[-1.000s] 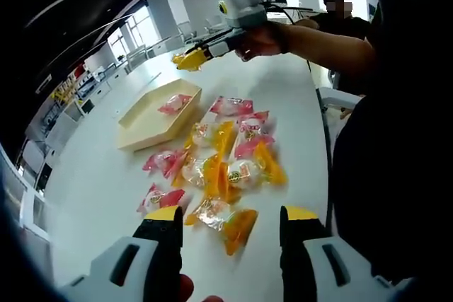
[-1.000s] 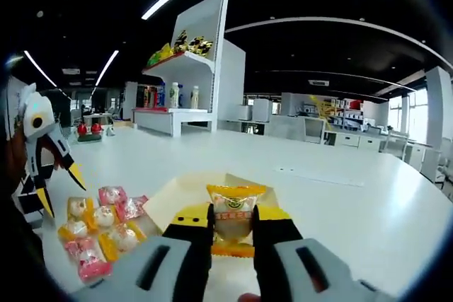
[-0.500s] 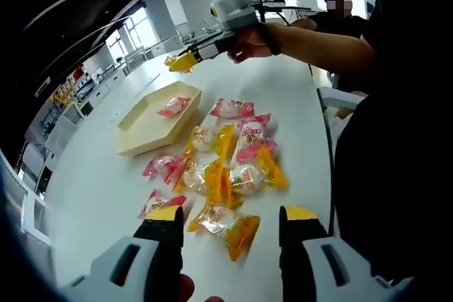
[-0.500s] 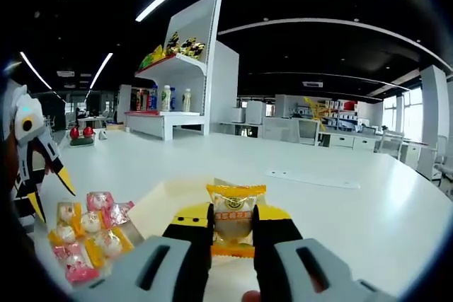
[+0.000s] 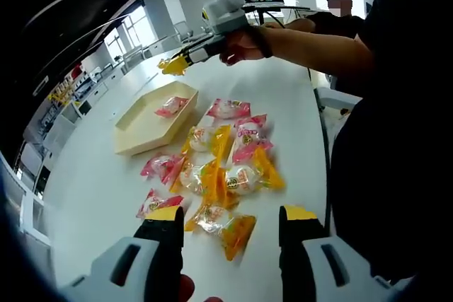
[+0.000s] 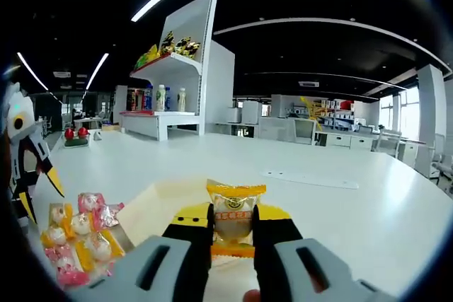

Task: Pick up the marshmallows scattered on the table and place them into the bowl on the table

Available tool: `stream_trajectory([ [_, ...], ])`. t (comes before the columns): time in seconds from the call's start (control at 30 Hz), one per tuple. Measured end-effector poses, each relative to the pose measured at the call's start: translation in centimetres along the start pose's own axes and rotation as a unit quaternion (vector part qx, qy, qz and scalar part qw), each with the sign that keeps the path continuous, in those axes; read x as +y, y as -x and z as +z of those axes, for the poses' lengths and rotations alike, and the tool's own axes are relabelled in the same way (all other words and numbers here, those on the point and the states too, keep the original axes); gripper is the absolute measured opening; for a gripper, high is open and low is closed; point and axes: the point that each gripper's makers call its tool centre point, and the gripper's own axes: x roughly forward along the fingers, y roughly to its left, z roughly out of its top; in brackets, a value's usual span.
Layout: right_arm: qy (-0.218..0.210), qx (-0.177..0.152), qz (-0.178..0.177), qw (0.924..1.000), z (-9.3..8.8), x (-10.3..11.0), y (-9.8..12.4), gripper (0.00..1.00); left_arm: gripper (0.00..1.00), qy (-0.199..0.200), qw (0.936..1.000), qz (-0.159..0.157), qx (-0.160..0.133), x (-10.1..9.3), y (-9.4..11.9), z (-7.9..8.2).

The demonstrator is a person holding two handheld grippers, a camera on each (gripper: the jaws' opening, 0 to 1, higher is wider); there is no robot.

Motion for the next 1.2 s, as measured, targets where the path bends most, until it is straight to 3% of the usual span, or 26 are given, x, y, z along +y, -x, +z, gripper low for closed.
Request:
stream_trajectory([
  [0.1, 0.001, -0.006, 0.004, 1.0000, 0.3, 0.1, -0.3, 0.22, 0.54, -0.004, 1.0000, 0.000, 0.005, 0.1, 0.0, -0.2],
  [0.4, 0.001, 0.018, -0.011, 0.9998, 0.1, 0.2, -1.3, 0.22, 0.54, -0.005, 1.0000, -0.003, 0.005, -0.1, -0.1, -0.2],
  [0.67, -0.010, 0.009, -0.011, 0.9998, 0.5, 0.1, -1.4, 0.22, 0.54, -0.007, 0.9999, -0.005, 0.007, -0.3, 0.1, -0.2],
  [0.7, 0.015, 0.016, -0.024, 0.9995, 0.2, -0.2, -1.4, 0.22, 0.54, -0.010, 0.9999, -0.004, 0.006, -0.3, 0.2, -0.1],
  [0.87, 0.008, 0.013, -0.009, 0.9998, 0.1, 0.6, -1.7, 0.22, 0.54, -0.007, 1.0000, 0.001, -0.003, 0.0, 0.4, 0.2],
  [1.2, 0.014, 0.020, -0.014, 0.9996, -0.3, 0.3, -1.9, 0.22, 0.54, -0.001, 1.0000, 0.000, 0.002, 0.0, 0.3, -0.5],
])
